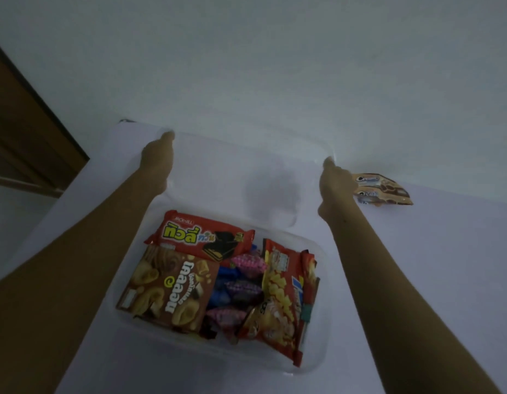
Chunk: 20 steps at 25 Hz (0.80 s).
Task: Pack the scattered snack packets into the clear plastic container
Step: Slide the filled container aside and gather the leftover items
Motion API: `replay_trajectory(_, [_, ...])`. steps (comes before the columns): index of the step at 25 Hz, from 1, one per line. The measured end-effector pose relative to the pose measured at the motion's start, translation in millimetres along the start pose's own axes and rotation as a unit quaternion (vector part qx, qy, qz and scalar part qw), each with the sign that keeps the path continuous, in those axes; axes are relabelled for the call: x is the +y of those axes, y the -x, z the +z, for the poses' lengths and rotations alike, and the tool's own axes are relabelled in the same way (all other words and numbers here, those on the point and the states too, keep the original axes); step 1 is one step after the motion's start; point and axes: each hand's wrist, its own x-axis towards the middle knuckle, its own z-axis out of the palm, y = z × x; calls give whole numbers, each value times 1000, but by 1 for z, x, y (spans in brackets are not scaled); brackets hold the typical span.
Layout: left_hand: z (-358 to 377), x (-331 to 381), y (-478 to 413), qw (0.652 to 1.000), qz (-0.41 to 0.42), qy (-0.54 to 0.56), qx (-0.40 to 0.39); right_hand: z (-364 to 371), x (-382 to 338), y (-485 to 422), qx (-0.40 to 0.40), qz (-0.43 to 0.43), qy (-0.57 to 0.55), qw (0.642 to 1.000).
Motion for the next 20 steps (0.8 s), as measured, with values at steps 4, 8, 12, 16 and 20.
replay_trajectory(4, [-32, -1, 36, 990, 21, 118, -69, -39, 21, 46, 73, -11, -187, 980])
replay_trajectory(8, [-56, -22, 71, 980, 23, 156, -125, -52, 54, 101, 133, -39, -217, 966])
replay_trajectory(12, [-78, -44, 98, 967, 29, 203, -151, -63, 79, 151, 171, -61, -198, 963])
replay_trajectory(16, [-95, -65, 112, 972, 50, 178, -146, -62, 108, 182, 138, -66, -161, 975])
replay_trajectory(20, [-102, -85, 130, 981, 125, 2, -150, -54, 139, 196, 122, -79, -119, 982])
